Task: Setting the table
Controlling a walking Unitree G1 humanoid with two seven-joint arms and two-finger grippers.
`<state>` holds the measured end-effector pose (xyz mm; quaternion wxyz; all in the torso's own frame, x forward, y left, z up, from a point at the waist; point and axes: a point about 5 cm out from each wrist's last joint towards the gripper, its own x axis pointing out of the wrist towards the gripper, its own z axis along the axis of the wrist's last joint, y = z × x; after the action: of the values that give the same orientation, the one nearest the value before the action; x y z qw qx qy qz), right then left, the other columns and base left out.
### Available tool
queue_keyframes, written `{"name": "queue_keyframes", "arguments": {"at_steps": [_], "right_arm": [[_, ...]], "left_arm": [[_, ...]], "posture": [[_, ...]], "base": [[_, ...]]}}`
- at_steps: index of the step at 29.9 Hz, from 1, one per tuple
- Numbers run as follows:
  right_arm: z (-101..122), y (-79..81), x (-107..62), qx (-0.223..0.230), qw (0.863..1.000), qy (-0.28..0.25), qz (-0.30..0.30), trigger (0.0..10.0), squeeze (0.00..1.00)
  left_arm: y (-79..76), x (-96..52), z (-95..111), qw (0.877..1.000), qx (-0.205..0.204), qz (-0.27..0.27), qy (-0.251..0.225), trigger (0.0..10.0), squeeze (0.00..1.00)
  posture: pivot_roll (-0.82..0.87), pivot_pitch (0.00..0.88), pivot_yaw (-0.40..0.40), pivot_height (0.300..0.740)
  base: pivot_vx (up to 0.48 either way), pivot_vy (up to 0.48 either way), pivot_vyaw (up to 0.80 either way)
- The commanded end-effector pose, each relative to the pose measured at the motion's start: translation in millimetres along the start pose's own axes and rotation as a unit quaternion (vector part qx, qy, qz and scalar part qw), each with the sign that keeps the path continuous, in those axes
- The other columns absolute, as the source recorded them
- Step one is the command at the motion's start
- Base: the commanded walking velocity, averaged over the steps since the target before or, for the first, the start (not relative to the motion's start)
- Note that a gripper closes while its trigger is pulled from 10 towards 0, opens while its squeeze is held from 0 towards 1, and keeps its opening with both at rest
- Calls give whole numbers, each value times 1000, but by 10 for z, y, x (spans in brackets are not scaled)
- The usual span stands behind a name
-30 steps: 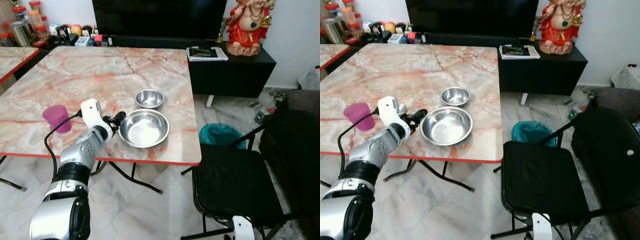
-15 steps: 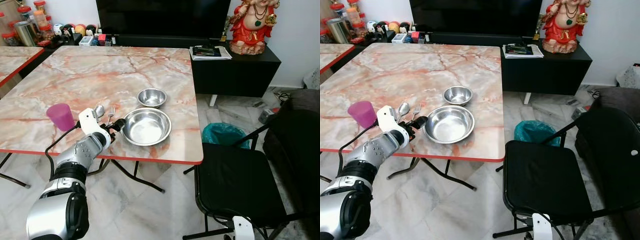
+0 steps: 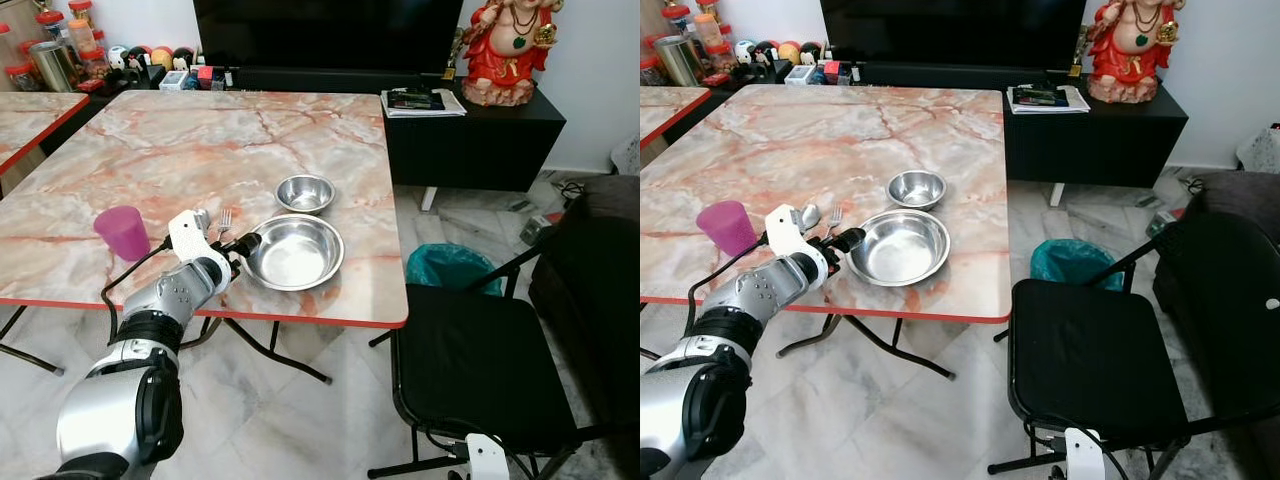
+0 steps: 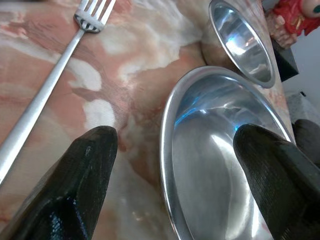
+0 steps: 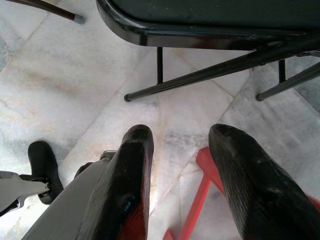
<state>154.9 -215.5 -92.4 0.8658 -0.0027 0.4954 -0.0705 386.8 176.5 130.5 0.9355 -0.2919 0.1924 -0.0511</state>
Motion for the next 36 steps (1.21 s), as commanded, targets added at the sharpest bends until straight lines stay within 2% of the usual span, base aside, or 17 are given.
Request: {"name": "queue_keyframes", "arguments": {"at_steps": [1,5,13,15,17,18,19,20,25,26,27,28,29,30,31,35,36], "right_arm": [[12,8,1,8,1000,-5,-1,10000,0],[8,9,0,9,1000,-5,-1,10000,0],[3,14,0,11,1000,-5,-2,10000,0],[4,15,0,11,1000,-5,-2,10000,0],[3,14,0,12,1000,-5,-3,10000,0],[2,12,-1,12,1000,-5,-3,10000,0],[2,11,0,11,1000,-5,-4,10000,0],[3,10,0,11,1000,-5,-4,10000,0],[4,11,0,11,1000,-6,-4,10000,0],[3,12,0,11,1000,-6,-4,10000,0],[3,12,0,11,1000,-6,-4,10000,0],[3,12,0,12,1000,-6,-5,10000,0],[3,12,0,12,1000,-6,-5,10000,0],[3,13,0,12,1000,-6,-5,10000,0],[4,14,0,12,1000,-6,-5,10000,0],[4,14,0,12,1000,-6,-5,10000,0],[4,14,0,13,1000,-6,-5,10000,0]], "left_arm": [[-43,24,5,1000,10,3,3,10000,0],[-42,44,-41,1000,23,15,10,10000,0],[-30,58,-88,999,21,23,15,10000,0],[-43,65,-104,1000,10,18,12,10000,0],[-47,68,-111,1000,4,17,10,8745,0],[-57,72,-116,1000,-3,15,9,5529,0],[-63,74,-116,1000,-7,13,7,5529,0],[-71,77,-117,1000,-10,11,6,4471,0],[-73,79,-116,1000,-10,13,6,4588,0],[-72,79,-117,1000,-10,14,6,3922,0],[-72,79,-117,1000,-10,14,6,3922,0],[-69,79,-117,1000,-7,15,7,1882,0],[-69,79,-117,1000,-7,15,7,1882,0],[-67,79,-117,1000,-5,16,8,1216,0],[-62,78,-116,1000,-4,17,9,1059,0],[-54,76,-118,1000,-3,18,11,1490,0],[-45,73,-122,1000,-4,19,13,1961,0]], "posture": [[7,0,10,740],[1,0,14,740],[-6,0,19,740],[-9,0,20,740],[-9,0,20,740],[-8,0,18,740],[-7,0,18,740],[-7,0,18,740],[-9,0,17,740],[-9,0,18,740],[-9,0,18,740],[-9,0,18,740],[-9,0,18,740],[-9,0,17,740],[-9,0,18,740],[-9,0,18,740],[-7,0,18,740]], "base": [[0,0,0],[0,0,0],[0,0,0],[0,0,0],[0,0,0],[0,0,0],[0,0,0],[0,0,0],[0,0,0],[0,0,0],[0,0,0],[0,0,0],[0,0,0],[0,0,0],[0,0,0],[0,0,0],[0,0,0]]}}
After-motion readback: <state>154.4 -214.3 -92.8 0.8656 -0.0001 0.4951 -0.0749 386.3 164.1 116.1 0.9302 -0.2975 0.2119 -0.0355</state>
